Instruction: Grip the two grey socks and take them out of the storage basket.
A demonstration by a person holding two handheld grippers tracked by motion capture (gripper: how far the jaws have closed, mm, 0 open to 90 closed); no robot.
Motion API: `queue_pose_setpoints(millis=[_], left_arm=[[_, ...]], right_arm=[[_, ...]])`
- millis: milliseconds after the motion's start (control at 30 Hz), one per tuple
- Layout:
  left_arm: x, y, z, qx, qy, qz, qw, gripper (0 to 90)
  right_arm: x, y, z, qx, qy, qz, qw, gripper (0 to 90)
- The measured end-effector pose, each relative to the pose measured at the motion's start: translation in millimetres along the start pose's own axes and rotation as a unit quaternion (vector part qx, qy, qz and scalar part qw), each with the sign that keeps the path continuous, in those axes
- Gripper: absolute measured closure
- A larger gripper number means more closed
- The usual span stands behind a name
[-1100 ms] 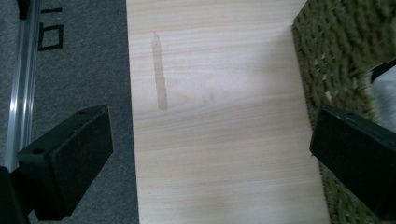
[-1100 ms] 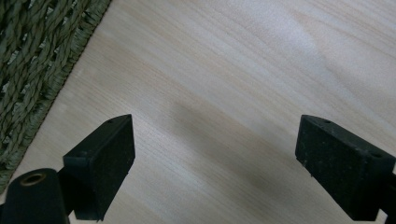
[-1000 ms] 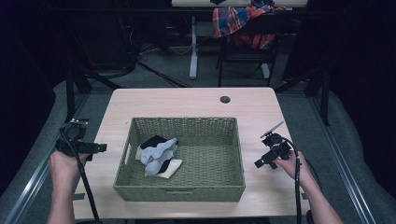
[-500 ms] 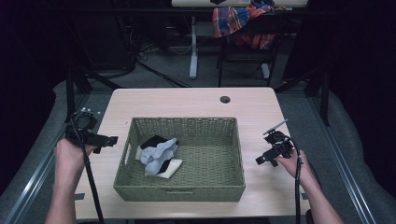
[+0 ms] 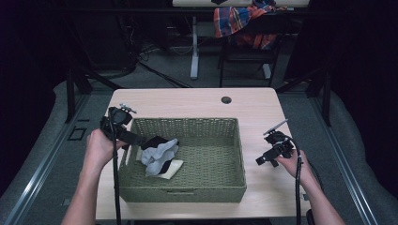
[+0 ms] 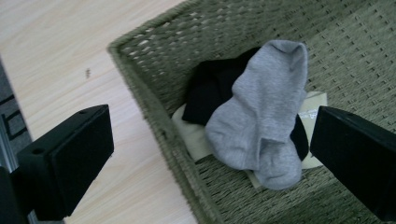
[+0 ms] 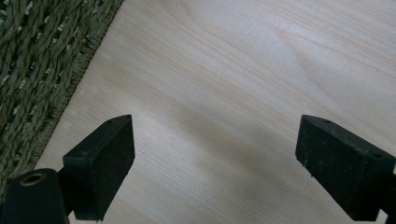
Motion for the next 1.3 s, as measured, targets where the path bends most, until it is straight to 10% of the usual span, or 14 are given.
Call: queue_pose_setpoints(millis=[400,867,1300], left_arm=[[35.6,18.2,20.3,0.03,-0.037,-0.035,0.9982,3.6],[81.0,18.2,37.4,0.05,-0.086,-0.091,0.9909,22.0],[88.9,16.3,38.1,0.043,-0.096,-0.08,0.9913,66.9]], right_arm=[[1.8,1.3,-0.7,0.0,-0.001,-0.003,1.0,11.7],[4.1,1.4,0.5,0.001,0.001,-0.007,1.0,12.2],[6.9,0.2,-0.6,0.008,-0.001,0.004,1.0,12.6]])
Point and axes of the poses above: each handheld gripper's, and its own axes: x roughly forward along the jaws, y roughly out of its top, z roughly to its right, the point moved 2 cm from there along x, roughly forward along the jaws, and after that the axes turned 13 degrees about x, right-handed, at the moved point
